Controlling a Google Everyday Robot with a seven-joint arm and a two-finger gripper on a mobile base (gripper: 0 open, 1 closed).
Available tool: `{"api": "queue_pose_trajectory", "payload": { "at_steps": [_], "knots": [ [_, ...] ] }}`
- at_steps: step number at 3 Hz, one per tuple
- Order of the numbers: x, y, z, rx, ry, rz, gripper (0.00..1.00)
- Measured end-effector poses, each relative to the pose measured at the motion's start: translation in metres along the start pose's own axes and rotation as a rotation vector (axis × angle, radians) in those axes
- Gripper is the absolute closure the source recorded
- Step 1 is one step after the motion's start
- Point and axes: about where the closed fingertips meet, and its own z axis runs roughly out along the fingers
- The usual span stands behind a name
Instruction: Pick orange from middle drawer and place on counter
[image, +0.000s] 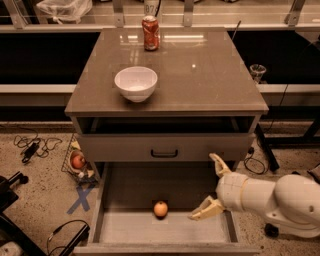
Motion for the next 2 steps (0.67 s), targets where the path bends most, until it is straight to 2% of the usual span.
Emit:
{"api": "queue_pose_trajectory", "payload": {
  "at_steps": [2],
  "knots": [
    [0.08, 0.032, 0.111, -0.022, -0.084, 0.093, 0.0]
  ]
}}
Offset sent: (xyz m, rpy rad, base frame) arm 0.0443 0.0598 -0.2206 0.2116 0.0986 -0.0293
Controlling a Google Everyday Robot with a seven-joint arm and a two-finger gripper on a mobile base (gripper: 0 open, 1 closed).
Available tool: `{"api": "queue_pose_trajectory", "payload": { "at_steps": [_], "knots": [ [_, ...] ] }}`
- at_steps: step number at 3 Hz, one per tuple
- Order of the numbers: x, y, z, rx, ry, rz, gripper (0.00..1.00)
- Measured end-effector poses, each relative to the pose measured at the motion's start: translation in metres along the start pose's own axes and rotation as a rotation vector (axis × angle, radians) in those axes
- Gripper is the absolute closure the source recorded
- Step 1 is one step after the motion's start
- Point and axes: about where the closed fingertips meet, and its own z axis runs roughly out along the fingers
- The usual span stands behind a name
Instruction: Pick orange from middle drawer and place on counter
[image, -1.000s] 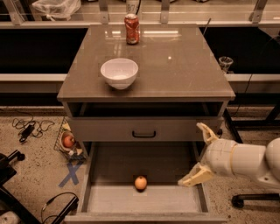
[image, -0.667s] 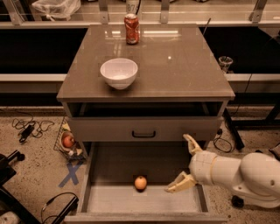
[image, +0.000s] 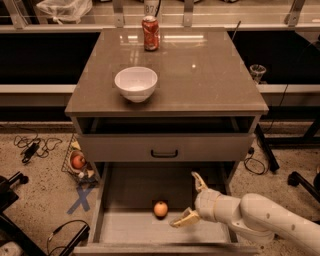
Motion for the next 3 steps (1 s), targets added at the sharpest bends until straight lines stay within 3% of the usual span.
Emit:
{"api": "queue_pose_trajectory", "payload": {
  "at_steps": [1, 2, 3],
  "knots": [
    [0.045, 0.016, 0.044, -0.035, -0.027, 0.067, 0.0],
    [0.041, 0.02, 0.053, -0.042, -0.02, 0.057, 0.0],
    [0.044, 0.023, 0.081, -0.095, -0.01, 0.062, 0.0]
  ]
}}
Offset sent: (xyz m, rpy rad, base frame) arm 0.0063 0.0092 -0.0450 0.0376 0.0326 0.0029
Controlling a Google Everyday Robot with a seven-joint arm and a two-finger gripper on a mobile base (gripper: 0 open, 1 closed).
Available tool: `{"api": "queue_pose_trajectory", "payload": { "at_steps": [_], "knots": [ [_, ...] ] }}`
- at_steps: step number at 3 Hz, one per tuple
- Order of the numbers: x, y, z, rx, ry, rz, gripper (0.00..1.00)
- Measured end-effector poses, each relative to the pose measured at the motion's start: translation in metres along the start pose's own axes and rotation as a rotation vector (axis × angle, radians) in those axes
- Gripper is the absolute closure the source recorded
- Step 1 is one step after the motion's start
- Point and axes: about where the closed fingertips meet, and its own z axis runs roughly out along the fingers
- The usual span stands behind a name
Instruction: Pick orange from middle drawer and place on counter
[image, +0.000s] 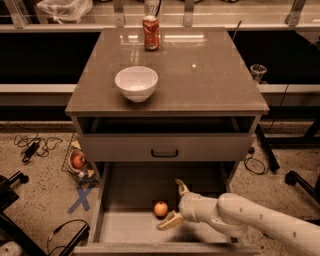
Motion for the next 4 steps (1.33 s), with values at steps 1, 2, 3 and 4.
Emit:
{"api": "queue_pose_trajectory", "payload": {
  "at_steps": [1, 2, 3, 4],
  "knots": [
    [0.005, 0.001, 0.021, -0.043, 0.013, 0.0, 0.0],
    [0.014, 0.006, 0.038, -0.084, 0.032, 0.002, 0.0],
    [0.021, 0.01, 0.044, -0.1, 0.041, 0.005, 0.0],
    [0.032, 0.016, 0.047, -0.107, 0.048, 0.008, 0.18]
  ]
}}
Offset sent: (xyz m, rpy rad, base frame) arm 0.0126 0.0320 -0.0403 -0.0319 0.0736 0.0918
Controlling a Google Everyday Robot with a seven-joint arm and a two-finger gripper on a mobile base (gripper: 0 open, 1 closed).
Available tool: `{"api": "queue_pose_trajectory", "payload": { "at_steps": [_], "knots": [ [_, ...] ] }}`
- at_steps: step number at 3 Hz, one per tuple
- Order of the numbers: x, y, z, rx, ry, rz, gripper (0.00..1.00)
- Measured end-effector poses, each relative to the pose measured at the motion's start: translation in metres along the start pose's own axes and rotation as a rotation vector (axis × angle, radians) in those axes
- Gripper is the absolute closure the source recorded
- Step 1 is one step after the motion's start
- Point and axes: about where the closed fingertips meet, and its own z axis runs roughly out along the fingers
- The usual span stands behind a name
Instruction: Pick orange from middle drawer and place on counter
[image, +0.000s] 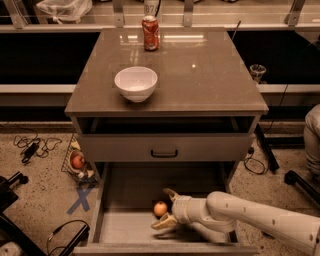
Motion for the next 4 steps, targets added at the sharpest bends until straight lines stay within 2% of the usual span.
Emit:
{"api": "queue_pose_trajectory", "payload": {
  "at_steps": [1, 2, 3, 4],
  "knots": [
    [0.006, 0.0033, 0.0053, -0.004, 0.004, 0.0, 0.41],
    [0.0103, 0.0054, 0.0117, -0.006, 0.011, 0.002, 0.72],
    [0.0095, 0.0063, 0.0126, -0.009, 0.009, 0.002, 0.95],
    [0.005, 0.0072, 0.0107, -0.01, 0.002, -0.001, 1.0]
  ]
}}
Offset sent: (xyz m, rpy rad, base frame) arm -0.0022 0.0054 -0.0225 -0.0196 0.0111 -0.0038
